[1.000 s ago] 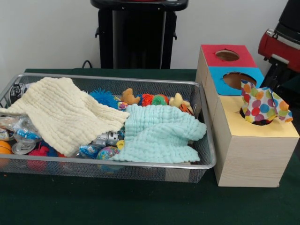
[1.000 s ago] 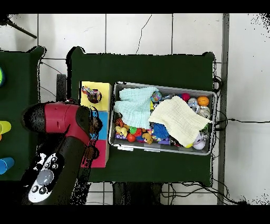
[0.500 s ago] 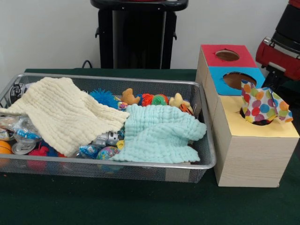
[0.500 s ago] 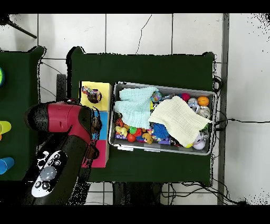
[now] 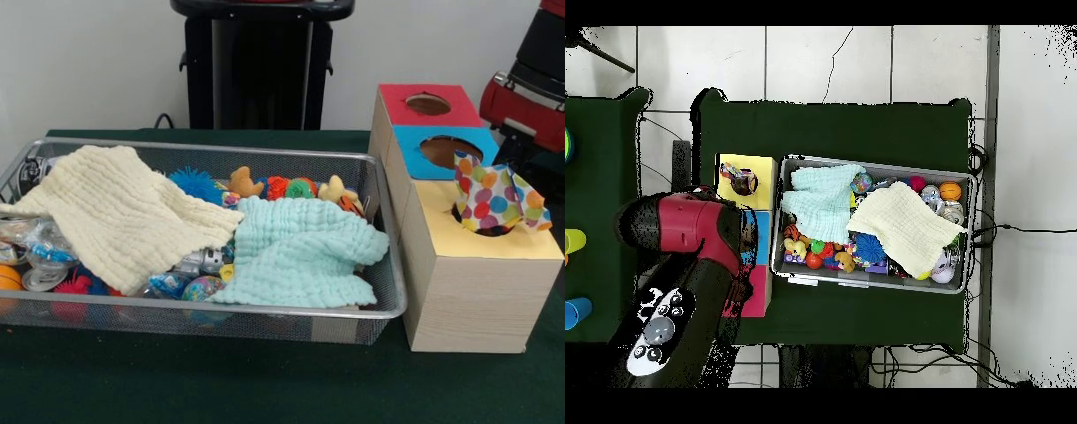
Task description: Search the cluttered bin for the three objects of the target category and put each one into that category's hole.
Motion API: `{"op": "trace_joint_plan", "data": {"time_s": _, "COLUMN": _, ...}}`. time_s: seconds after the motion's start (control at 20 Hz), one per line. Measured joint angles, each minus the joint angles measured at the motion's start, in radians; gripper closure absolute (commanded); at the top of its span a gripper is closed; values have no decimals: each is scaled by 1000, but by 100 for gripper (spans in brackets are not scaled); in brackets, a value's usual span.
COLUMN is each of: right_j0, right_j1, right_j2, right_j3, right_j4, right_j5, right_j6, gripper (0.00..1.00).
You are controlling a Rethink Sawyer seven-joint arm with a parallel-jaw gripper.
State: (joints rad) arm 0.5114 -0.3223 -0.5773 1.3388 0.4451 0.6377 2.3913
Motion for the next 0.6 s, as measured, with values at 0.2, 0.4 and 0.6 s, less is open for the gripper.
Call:
{"op": "trace_joint_plan", "data": {"time_s": 0.2, "right_j0": 2, "right_j1": -2, "right_j2": 0, "right_j3": 14, "right_j4": 11, "right_j5": -29, "right_j6": 0, "gripper": 100}}
{"op": "trace_joint_plan", "data": {"time_s": 0.4, "right_j0": 2, "right_j1": -5, "right_j2": 1, "right_j3": 27, "right_j4": 27, "right_j5": -47, "right_j6": 0, "gripper": 100}}
{"op": "trace_joint_plan", "data": {"time_s": 0.6, "right_j0": 2, "right_j1": -8, "right_j2": 3, "right_j3": 39, "right_j4": 40, "right_j5": -64, "right_j6": 0, "gripper": 100}}
